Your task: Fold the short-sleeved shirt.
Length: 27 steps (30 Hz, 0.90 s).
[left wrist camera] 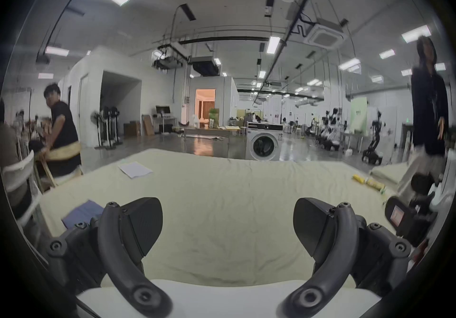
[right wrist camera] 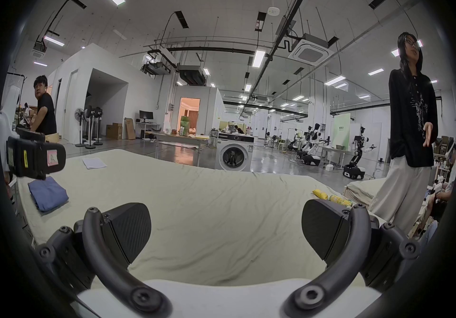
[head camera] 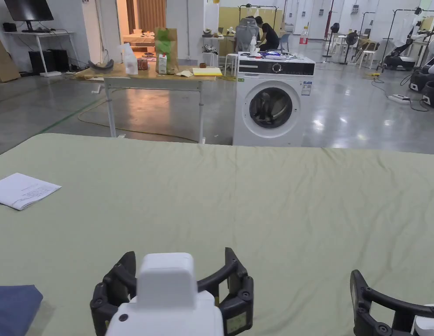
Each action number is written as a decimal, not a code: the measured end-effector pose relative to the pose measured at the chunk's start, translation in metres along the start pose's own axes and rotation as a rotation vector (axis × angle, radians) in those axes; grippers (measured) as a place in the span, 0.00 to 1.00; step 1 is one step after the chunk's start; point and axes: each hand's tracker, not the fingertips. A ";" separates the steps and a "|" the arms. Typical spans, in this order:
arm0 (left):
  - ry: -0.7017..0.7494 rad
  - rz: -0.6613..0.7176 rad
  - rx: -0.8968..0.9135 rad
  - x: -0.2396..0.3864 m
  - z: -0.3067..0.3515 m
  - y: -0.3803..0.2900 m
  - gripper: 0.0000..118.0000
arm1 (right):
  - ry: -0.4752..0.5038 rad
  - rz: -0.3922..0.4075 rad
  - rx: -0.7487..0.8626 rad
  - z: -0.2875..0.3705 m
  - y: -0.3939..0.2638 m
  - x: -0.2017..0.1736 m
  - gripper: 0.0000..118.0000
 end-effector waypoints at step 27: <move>-0.030 0.136 -0.188 -0.018 -0.076 -0.025 0.85 | -0.054 -0.101 -0.040 -0.029 -0.035 0.028 1.00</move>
